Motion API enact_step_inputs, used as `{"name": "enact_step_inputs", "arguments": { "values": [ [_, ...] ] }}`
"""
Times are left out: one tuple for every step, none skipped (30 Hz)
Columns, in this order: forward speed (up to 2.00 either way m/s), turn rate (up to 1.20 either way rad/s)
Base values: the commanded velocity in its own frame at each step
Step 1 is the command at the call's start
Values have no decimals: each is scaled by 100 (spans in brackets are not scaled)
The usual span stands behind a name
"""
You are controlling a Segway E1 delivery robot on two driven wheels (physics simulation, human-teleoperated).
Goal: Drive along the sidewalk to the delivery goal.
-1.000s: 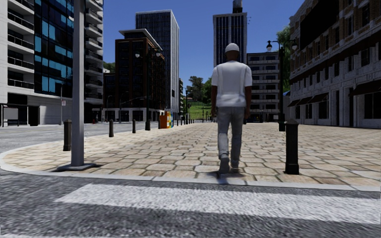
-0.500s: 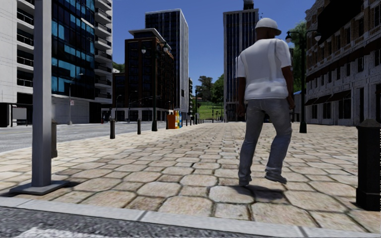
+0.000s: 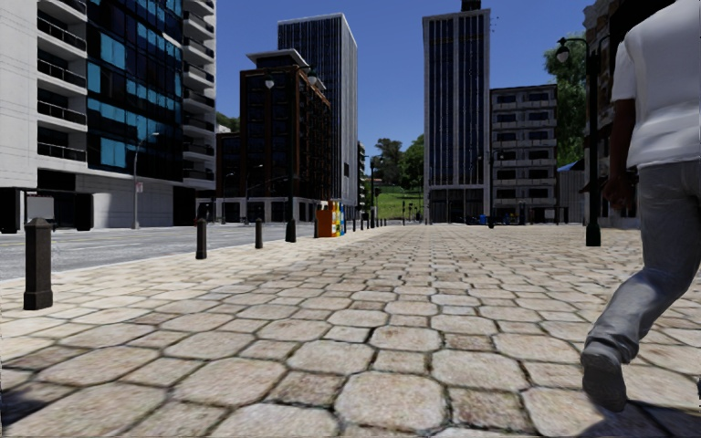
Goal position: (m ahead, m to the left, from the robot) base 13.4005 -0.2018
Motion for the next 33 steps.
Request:
{"name": "enact_step_inputs", "arguments": {
  "values": [
    [140,0],
    [140,0],
    [140,0],
    [140,0],
    [140,0],
    [140,0],
    [140,0],
    [140,0],
    [140,0],
    [140,0],
    [140,0],
    [140,0],
    [141,0],
    [141,0],
    [141,0],
    [141,0],
    [141,0],
    [141,0],
    [142,0],
    [144,0],
    [146,0],
    [148,0],
    [148,0],
    [149,0],
    [150,0],
    [150,0],
    [150,0],
    [151,0],
    [151,0],
    [152,0],
    [153,0],
    [153,0],
    [154,0]
  ]
}}
